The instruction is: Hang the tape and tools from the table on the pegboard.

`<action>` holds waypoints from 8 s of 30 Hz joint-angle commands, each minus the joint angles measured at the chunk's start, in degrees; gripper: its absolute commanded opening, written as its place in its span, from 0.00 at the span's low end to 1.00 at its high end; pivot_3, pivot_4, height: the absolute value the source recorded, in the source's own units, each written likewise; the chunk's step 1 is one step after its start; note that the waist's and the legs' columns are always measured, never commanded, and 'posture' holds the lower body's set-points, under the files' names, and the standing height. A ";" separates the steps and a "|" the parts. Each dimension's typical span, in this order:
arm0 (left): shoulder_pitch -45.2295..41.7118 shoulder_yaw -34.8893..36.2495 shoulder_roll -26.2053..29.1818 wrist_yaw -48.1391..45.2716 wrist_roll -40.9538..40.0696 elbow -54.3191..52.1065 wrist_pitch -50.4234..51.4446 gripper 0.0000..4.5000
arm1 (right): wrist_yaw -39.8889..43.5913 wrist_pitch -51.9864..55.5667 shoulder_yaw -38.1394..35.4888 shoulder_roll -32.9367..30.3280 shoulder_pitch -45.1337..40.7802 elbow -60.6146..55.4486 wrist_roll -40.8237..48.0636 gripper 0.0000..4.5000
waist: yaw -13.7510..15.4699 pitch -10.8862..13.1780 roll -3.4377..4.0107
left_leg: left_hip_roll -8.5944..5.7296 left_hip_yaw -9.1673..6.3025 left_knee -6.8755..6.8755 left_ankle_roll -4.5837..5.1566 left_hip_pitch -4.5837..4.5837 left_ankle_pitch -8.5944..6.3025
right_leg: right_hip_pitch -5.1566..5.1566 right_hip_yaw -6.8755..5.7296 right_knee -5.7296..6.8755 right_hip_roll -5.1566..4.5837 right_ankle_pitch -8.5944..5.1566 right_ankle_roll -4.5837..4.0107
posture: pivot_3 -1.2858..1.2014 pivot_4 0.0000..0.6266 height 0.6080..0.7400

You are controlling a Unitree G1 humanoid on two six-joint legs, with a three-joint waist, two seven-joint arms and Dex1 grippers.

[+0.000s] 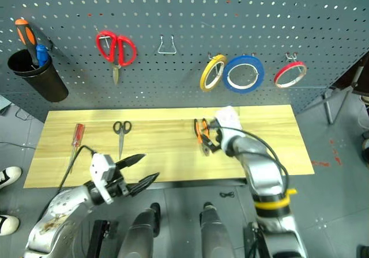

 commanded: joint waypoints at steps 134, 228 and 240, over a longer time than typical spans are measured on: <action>-23.44 7.88 -1.64 21.69 -7.85 -9.00 14.50 1.00 | 8.28 -44.43 -2.64 -7.13 -16.91 3.20 14.31 0.99 | 2.84 0.59 0.51 | 0.06 -1.16 -0.21 -0.35 -0.68 0.21 | -0.19 -1.57 0.70 -0.04 -0.07 -0.38 | 0.58 0.55 1.00; -39.62 5.37 -8.45 29.33 14.66 -2.31 3.61 0.02 | 22.51 -17.78 -5.68 -21.29 -11.49 -18.88 33.35 1.00 | 2.64 0.80 0.23 | -0.02 -1.56 -0.06 -0.60 -0.92 0.45 | -0.11 -1.92 0.63 -0.10 -0.07 -0.30 | 0.55 0.51 1.00; -41.21 4.17 -8.57 29.77 14.76 1.15 5.44 0.02 | 22.52 -18.34 -5.59 -21.04 -11.06 -17.72 32.31 1.00 | 2.71 0.80 0.23 | -0.02 -1.63 -0.05 -0.60 -0.93 0.45 | -0.11 -1.98 0.67 -0.09 -0.06 -0.33 | 0.54 0.53 1.00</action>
